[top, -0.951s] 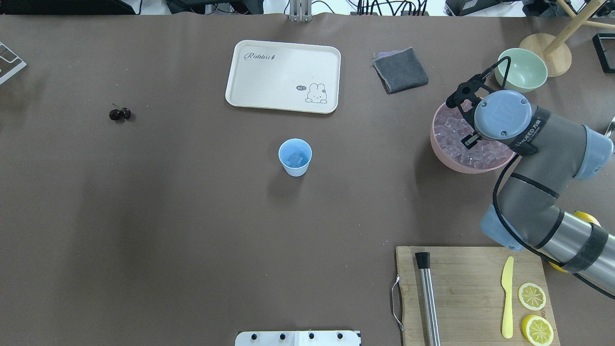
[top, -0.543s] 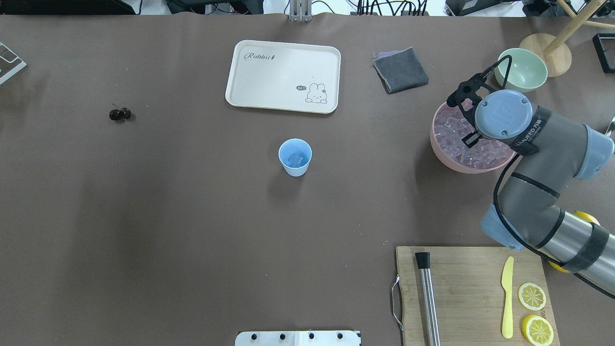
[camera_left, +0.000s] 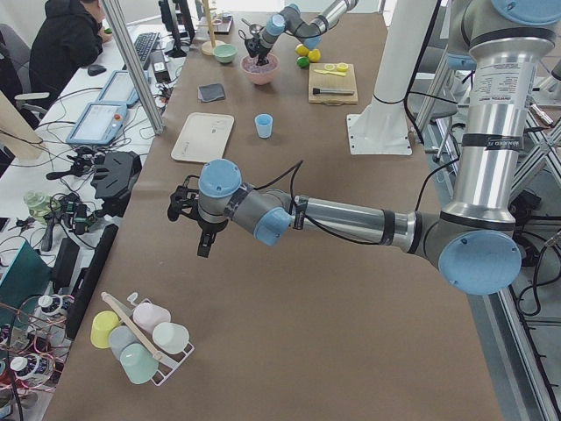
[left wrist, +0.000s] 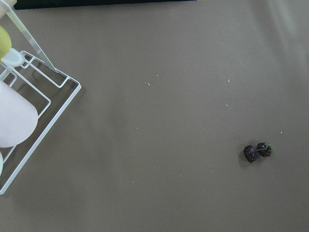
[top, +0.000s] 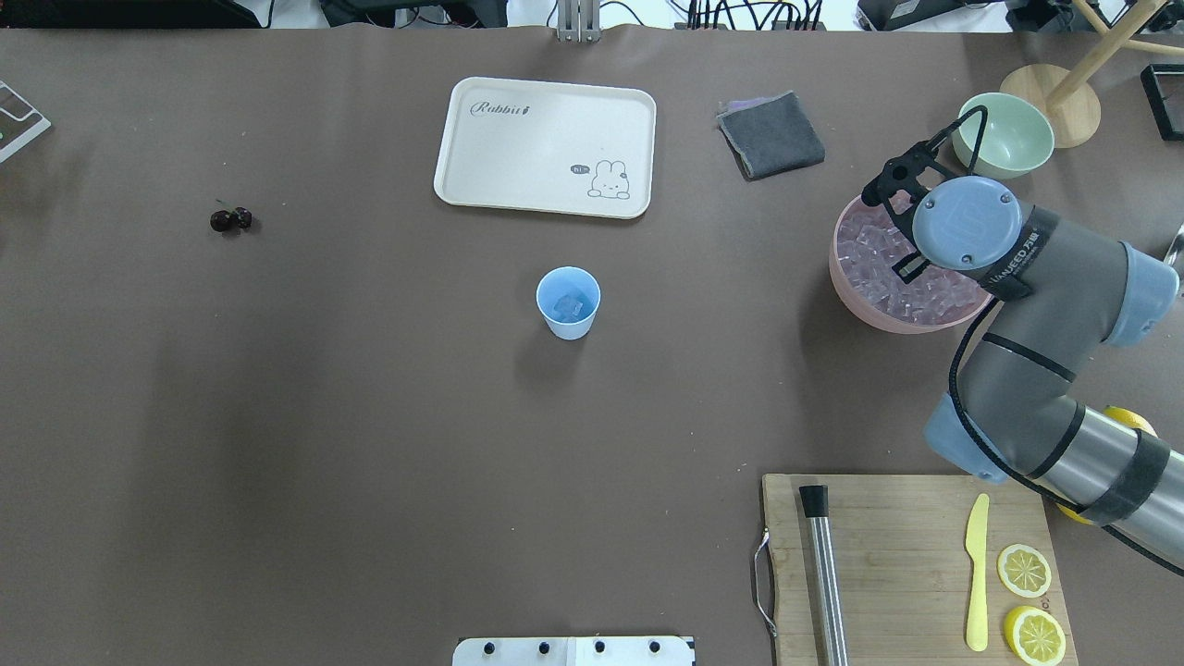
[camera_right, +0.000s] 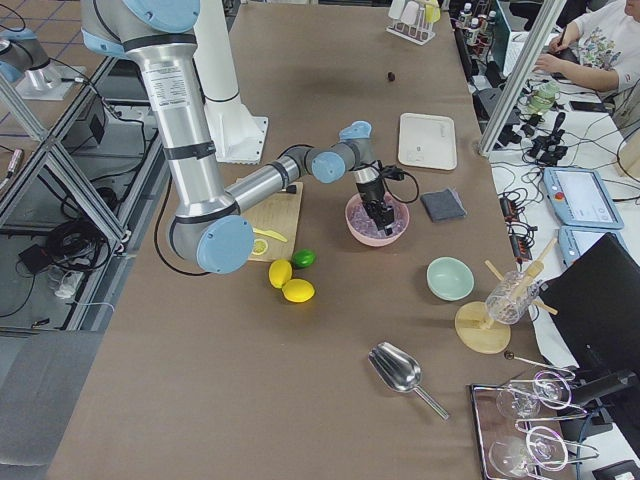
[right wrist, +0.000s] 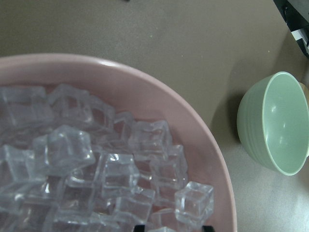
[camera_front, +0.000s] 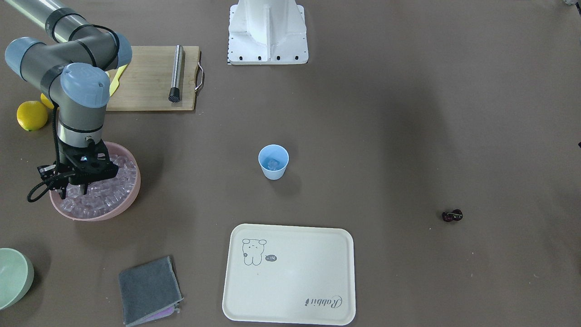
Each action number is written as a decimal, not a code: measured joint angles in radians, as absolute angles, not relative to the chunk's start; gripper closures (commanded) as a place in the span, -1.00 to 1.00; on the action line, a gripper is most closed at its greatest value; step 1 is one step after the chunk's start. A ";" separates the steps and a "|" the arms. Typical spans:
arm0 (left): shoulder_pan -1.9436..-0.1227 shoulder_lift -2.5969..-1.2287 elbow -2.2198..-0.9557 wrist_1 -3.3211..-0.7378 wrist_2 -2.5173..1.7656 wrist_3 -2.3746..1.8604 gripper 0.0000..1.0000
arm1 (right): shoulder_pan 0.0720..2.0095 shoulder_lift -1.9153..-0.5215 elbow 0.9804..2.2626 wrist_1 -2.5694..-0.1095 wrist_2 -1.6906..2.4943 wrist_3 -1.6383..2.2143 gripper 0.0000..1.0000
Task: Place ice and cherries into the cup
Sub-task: 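Lower the right gripper into the ice and grasp a third cube, then carry the ice cube with the right gripper to the blue cup and release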
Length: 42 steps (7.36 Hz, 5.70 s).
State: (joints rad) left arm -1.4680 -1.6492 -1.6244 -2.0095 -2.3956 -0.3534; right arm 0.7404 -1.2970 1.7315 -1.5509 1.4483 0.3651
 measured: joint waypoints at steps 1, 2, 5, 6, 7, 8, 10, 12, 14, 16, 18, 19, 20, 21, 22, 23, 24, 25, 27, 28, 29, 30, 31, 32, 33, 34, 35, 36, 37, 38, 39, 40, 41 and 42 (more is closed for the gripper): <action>-1.468 -1.645 -1.624 -2.011 -2.396 -0.353 -0.95 | 0.740 -1.297 1.731 -1.551 1.447 0.365 -0.13; -1.468 -1.640 -1.623 -2.015 -2.396 -0.352 -0.95 | 0.740 -1.296 1.732 -1.551 1.447 0.365 -0.18; -1.468 -1.624 -1.620 -2.034 -2.396 -0.352 -0.95 | 0.735 -1.296 1.732 -1.551 1.441 0.365 -0.18; -1.468 -1.619 -1.619 -2.041 -2.396 -0.353 -0.95 | 0.730 -1.296 1.730 -1.551 1.428 0.366 -0.17; -1.468 -1.617 -1.619 -2.045 -2.396 -0.353 -0.95 | 0.725 -1.296 1.727 -1.552 1.410 0.364 -0.17; -1.467 -1.616 -1.618 -2.046 -2.396 -0.353 -0.95 | 0.722 -1.296 1.725 -1.552 1.399 0.360 -0.17; -1.467 -1.615 -1.619 -2.046 -2.396 -0.354 -0.95 | 0.720 -1.297 1.724 -1.552 1.392 0.358 -0.10; -1.467 -1.615 -1.618 -2.046 -2.395 -0.353 -0.95 | 0.719 -1.298 1.722 -1.552 1.389 0.360 0.18; -1.467 -1.615 -1.618 -2.046 -2.395 -0.354 -0.95 | 0.718 -1.298 1.721 -1.551 1.383 0.361 0.47; -1.467 -1.615 -1.618 -2.046 -2.395 -0.353 -0.95 | 0.717 -1.298 1.720 -1.550 1.380 0.362 0.61; -1.466 -1.613 -1.619 -2.046 -2.396 -0.353 -0.95 | 0.717 -1.298 1.723 -1.550 1.379 0.360 0.76; -1.466 -1.611 -1.620 -2.046 -2.396 -0.353 -0.95 | 0.718 -1.298 1.725 -1.551 1.379 0.358 0.89; -1.467 -1.608 -1.621 -2.046 -2.396 -0.353 -0.95 | 0.720 -1.297 1.730 -1.551 1.379 0.356 0.95; -1.466 -1.607 -1.621 -2.046 -2.396 -0.353 -0.95 | 0.727 -1.297 1.741 -1.554 1.381 0.354 1.00; -1.466 -1.606 -1.621 -2.046 -2.396 -0.353 -0.95 | 0.736 -1.296 1.773 -1.583 1.385 0.349 1.00; -1.466 -1.606 -1.621 -2.046 -2.396 -0.353 -0.95 | 0.742 -1.279 1.818 -1.646 1.388 0.345 1.00; -1.466 -1.606 -1.621 -2.046 -2.396 -0.353 -0.95 | 0.743 -1.237 1.852 -1.713 1.398 0.353 1.00; -1.467 -1.606 -1.621 -2.046 -2.396 -0.353 -0.95 | 0.732 -1.186 1.869 -1.754 1.419 0.391 1.00; -1.467 -1.610 -1.626 -2.046 -2.396 -0.358 -0.95 | 0.658 -1.052 1.859 -1.775 1.459 0.590 1.00; -1.468 -1.615 -1.627 -2.046 -2.395 -0.363 -0.95 | 0.611 -0.969 1.847 -1.778 1.487 0.720 1.00; -1.468 -1.624 -1.627 -2.046 -2.395 -0.370 -0.95 | 0.569 -0.876 1.820 -1.775 1.514 0.829 1.00; -1.467 -1.639 -1.625 -2.046 -2.395 -0.374 -0.95 | 0.538 -0.784 1.762 -1.765 1.534 0.906 1.00; -1.466 -1.654 -1.622 -2.046 -2.394 -0.377 -0.95 | 0.514 -0.709 1.686 -1.726 1.546 0.964 1.00; -1.466 -1.670 -1.617 -2.045 -2.394 -0.378 -0.95 | 0.498 -0.671 1.612 -1.644 1.560 1.006 1.00; -1.463 -1.680 -1.613 -2.043 -2.393 -0.379 -0.95 | 0.493 -0.659 1.560 -1.578 1.576 1.025 1.00; -1.458 -1.685 -1.608 -2.044 -2.393 -0.380 -0.95 | 0.499 -0.656 1.533 -1.549 1.585 1.028 1.00; -1.453 -1.687 -1.603 -2.045 -2.393 -0.384 -0.95 | 0.513 -0.656 1.518 -1.539 1.593 1.023 1.00; -1.448 -1.689 -1.600 -2.045 -2.393 -0.385 -0.95 | 0.524 -0.661 1.509 -1.535 1.600 1.014 1.00; -1.438 -1.698 -1.590 -2.044 -2.393 -0.385 -0.95 | 0.528 -0.670 1.507 -1.534 1.604 1.007 1.00; -1.427 -1.711 -1.574 -2.043 -2.394 -0.385 -0.95 | 0.529 -0.675 1.505 -1.533 1.605 1.005 0.98; -1.421 -1.717 -1.570 -2.043 -2.394 -0.387 -0.95 | 0.528 -0.678 1.503 -1.533 1.605 1.004 0.54; -1.419 -1.720 -1.572 -2.045 -2.394 -0.388 -0.95 | 0.525 -0.683 1.501 -1.533 1.603 1.003 -0.17; -1.418 -1.721 -1.575 -2.045 -2.395 -0.389 -0.95 | 0.523 -0.689 1.500 -1.531 1.602 1.003 -0.83; -1.417 -1.721 -1.575 -2.045 -2.395 -0.390 -0.95 | 0.520 -0.693 1.500 -1.530 1.598 1.007 -0.95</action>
State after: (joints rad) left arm -1.4171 -1.7209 -1.5754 -2.0451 -2.3945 -0.3904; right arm 0.5202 -0.6928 1.4999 -1.5295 1.5981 1.0073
